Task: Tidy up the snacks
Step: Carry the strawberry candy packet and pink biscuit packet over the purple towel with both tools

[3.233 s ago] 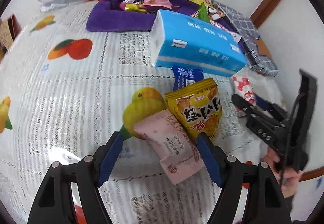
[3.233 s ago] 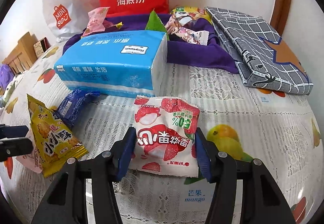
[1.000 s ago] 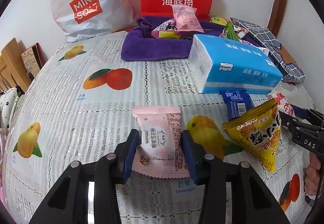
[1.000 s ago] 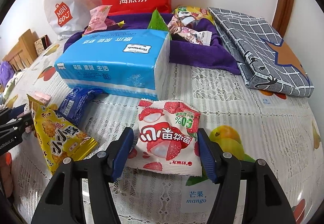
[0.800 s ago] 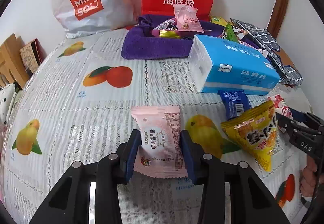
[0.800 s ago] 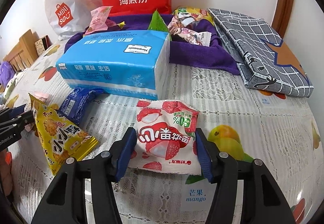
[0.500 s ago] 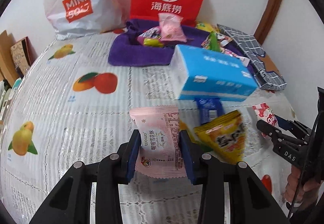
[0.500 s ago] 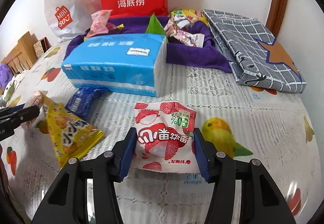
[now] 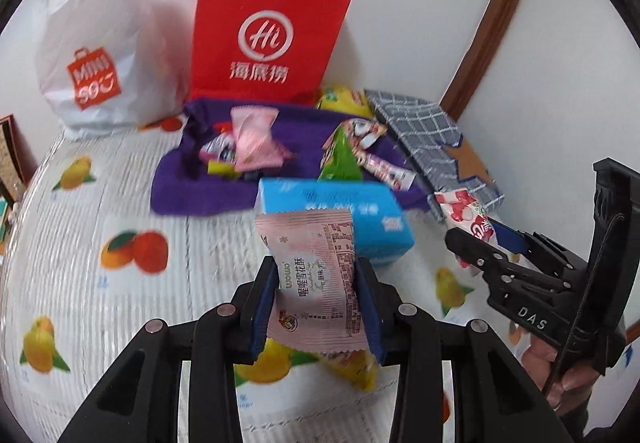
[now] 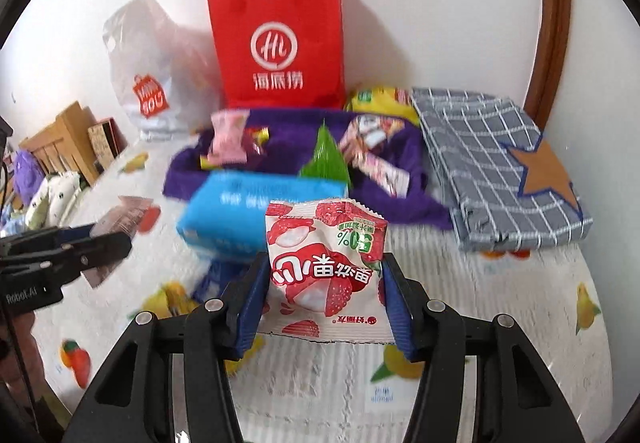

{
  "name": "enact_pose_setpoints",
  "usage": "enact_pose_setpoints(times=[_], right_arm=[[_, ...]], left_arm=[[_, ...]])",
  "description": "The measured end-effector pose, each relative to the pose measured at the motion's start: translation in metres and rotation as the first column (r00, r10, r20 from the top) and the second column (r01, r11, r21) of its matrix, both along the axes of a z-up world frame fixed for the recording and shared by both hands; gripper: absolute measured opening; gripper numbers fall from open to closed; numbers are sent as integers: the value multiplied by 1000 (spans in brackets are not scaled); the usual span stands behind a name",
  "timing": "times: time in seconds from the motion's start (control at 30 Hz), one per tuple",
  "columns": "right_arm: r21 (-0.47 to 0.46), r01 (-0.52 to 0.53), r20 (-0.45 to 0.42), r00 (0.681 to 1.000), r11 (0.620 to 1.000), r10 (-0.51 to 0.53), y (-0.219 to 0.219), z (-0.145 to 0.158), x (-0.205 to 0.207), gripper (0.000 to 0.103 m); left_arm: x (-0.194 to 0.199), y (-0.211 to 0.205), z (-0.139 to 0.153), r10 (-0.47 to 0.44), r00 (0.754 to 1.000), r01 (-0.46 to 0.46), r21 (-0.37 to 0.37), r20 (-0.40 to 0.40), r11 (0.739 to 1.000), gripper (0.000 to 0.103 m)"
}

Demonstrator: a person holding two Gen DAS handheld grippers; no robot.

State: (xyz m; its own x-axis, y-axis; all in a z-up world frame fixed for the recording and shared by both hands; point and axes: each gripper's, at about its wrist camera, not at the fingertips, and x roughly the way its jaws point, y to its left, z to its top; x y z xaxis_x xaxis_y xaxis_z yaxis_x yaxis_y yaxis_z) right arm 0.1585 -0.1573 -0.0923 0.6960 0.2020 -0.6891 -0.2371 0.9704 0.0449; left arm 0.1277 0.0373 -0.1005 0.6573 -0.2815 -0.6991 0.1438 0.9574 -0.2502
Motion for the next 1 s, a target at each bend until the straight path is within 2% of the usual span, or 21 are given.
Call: enact_pose_setpoints(times=[0.13, 0.23, 0.47, 0.7, 0.8, 1.0], right_arm=[[-10, 19, 28, 999, 1000, -18, 2, 18, 15, 54], [1, 27, 32, 999, 1000, -27, 2, 27, 28, 54], [-16, 36, 63, 997, 999, -35, 8, 49, 67, 54], [33, 24, 68, 997, 999, -26, 16, 66, 115, 54], [29, 25, 84, 996, 999, -27, 19, 71, 136, 54], [20, 48, 88, 995, 999, -49, 14, 69, 173, 54]], left_arm=[[13, -1, 21, 4, 999, -5, 26, 32, 1000, 37], [26, 3, 36, 4, 999, -5, 18, 46, 1000, 37], [59, 11, 60, 27, 997, -30, 38, 76, 999, 37], [106, 28, 67, 48, 997, -48, -8, 67, 999, 37], [125, 42, 69, 69, 995, -69, -2, 72, 998, 37], [167, 63, 57, 123, 992, -123, -5, 34, 992, 37]])
